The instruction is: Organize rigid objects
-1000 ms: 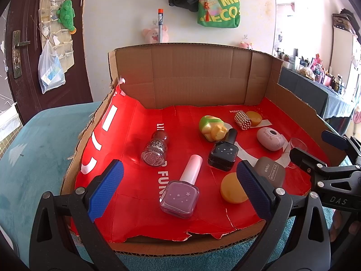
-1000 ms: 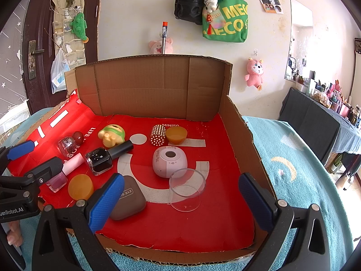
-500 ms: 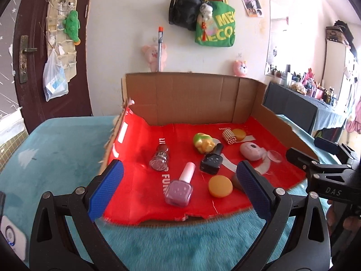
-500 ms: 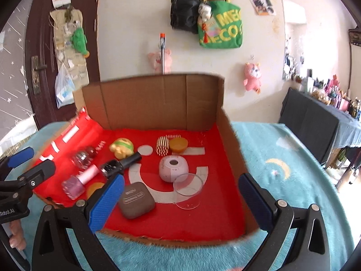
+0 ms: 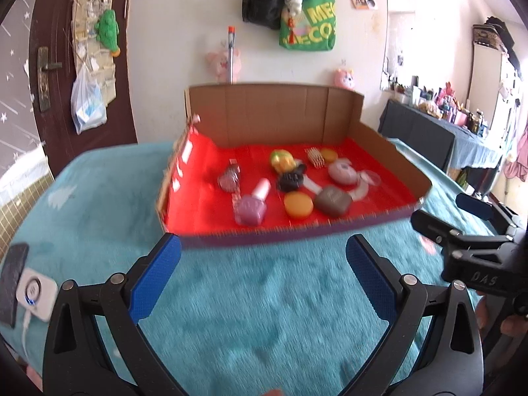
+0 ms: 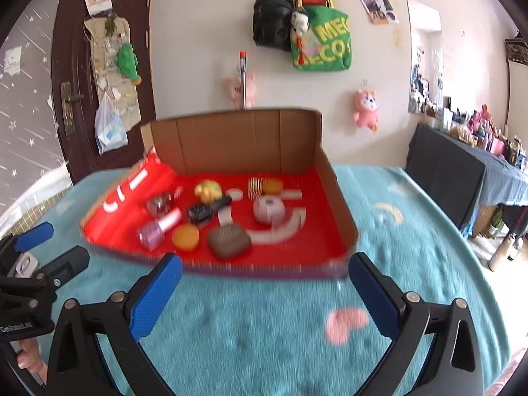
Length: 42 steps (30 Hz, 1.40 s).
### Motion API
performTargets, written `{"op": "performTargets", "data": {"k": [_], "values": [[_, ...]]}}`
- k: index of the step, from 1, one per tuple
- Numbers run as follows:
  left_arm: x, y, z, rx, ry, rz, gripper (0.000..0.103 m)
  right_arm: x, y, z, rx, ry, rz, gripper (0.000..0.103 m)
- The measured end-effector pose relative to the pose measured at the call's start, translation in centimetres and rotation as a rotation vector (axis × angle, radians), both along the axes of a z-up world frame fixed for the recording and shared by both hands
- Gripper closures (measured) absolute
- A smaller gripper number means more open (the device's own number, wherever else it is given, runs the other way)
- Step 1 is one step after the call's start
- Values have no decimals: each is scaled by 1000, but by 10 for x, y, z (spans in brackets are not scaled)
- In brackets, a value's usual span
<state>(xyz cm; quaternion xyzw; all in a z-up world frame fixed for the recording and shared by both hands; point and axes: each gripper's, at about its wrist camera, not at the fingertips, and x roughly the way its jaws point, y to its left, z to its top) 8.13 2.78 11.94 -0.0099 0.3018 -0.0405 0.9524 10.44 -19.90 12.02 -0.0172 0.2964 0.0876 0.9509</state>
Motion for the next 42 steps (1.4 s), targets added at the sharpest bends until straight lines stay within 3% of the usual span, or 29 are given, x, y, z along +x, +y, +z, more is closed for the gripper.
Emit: {"op": "performTargets", "data": {"k": [12,19,25,42], "values": [[12,-17,-61,44,173,13,1,0,-7,-60,-4,210,-26,0],[24,-5,-73,-10,263,62,1,10,-7,-74,-38,262,-55,0],[26,-14,-76,70,270,79,0,12,-11,-76,-58,277,-69,0],[34,-8,-76,44,278,86,0,15,-13,-77,-54,276,-80,0]]}}
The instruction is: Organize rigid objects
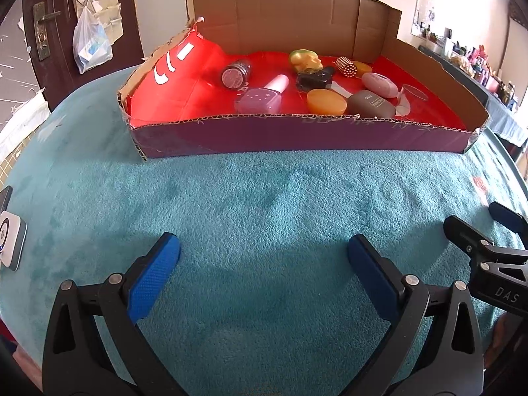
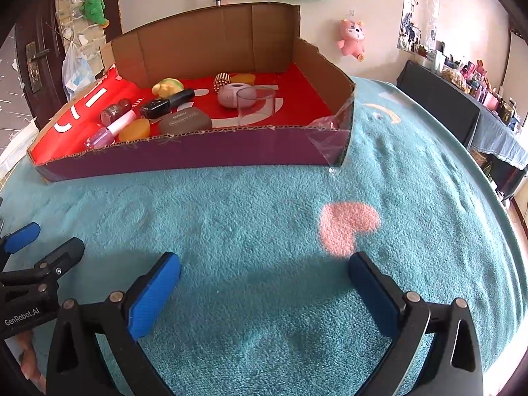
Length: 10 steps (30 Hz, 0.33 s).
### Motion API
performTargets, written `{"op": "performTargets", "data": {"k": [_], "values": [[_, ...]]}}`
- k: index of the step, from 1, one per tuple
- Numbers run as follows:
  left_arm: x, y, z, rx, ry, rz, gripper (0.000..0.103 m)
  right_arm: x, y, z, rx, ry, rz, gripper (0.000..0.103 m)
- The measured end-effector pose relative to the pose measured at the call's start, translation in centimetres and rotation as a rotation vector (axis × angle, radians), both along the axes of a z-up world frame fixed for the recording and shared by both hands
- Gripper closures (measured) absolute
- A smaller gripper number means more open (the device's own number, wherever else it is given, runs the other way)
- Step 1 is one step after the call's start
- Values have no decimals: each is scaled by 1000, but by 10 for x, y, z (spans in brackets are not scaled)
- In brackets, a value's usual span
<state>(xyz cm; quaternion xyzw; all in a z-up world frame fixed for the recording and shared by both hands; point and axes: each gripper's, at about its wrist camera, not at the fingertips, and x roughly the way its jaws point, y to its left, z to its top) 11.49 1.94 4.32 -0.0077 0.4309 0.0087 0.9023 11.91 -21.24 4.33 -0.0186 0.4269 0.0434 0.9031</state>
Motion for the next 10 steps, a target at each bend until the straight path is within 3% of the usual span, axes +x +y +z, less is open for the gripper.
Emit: {"op": "performTargets", "data": {"k": [10], "values": [[1,0,0,1,0,3,0,0,1,0,-1,0,0,0]]}}
